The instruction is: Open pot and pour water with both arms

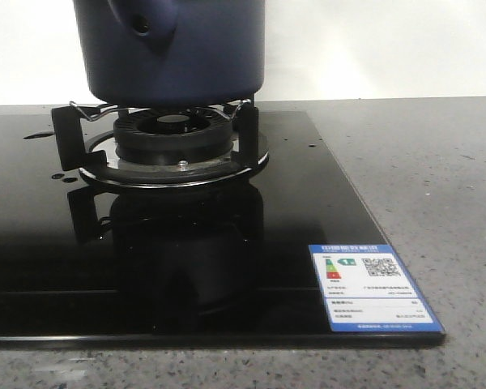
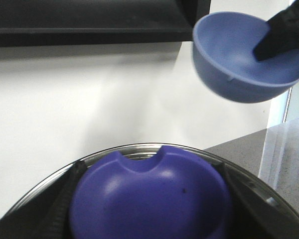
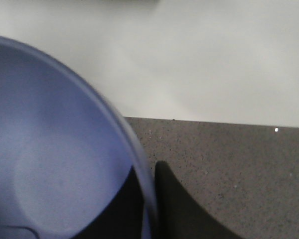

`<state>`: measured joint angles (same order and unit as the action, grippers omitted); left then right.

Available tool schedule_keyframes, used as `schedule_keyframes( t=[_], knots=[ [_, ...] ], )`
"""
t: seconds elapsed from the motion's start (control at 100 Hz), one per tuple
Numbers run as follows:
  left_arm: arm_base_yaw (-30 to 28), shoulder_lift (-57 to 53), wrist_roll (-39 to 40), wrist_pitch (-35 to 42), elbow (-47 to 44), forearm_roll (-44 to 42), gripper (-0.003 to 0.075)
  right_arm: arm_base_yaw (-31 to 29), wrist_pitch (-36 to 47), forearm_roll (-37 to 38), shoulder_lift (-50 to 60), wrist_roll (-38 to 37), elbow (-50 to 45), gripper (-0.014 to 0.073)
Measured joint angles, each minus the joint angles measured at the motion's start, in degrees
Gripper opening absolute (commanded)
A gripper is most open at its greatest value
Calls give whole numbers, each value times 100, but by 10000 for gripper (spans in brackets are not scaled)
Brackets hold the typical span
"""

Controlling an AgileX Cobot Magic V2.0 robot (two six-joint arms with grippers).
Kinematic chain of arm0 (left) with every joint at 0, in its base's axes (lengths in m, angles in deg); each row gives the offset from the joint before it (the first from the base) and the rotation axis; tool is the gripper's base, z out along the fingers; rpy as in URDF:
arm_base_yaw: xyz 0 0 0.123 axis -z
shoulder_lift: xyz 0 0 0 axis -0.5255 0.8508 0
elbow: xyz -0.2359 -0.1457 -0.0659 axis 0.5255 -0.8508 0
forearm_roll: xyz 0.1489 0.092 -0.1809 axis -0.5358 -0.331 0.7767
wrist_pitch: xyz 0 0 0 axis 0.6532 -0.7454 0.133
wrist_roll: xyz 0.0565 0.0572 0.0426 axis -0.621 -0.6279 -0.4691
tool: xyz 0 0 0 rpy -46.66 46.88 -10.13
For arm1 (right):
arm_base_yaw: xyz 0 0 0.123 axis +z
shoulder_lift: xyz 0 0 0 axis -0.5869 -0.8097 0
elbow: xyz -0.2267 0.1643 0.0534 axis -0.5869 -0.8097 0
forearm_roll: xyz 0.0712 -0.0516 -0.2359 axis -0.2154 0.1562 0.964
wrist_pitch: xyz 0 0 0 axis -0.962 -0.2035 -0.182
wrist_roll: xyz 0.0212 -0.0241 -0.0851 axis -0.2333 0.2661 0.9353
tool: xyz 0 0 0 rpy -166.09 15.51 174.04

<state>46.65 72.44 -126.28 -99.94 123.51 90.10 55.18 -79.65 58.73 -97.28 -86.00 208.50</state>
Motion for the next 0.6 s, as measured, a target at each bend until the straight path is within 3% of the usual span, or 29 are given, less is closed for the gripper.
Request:
schedule_keyframes(
  t=[0.19,0.46,0.6],
  knots=[
    [0,210,0,-142,300,0,240,-1315,0,-1557,408,252,-940,-43],
    [244,794,0,-365,721,0,240,-2704,11,-2652,1099,855,-3374,-43],
    [385,1237,0,-482,1033,-10,240,-3066,88,-2921,1336,1030,-4519,-43]
  ],
)
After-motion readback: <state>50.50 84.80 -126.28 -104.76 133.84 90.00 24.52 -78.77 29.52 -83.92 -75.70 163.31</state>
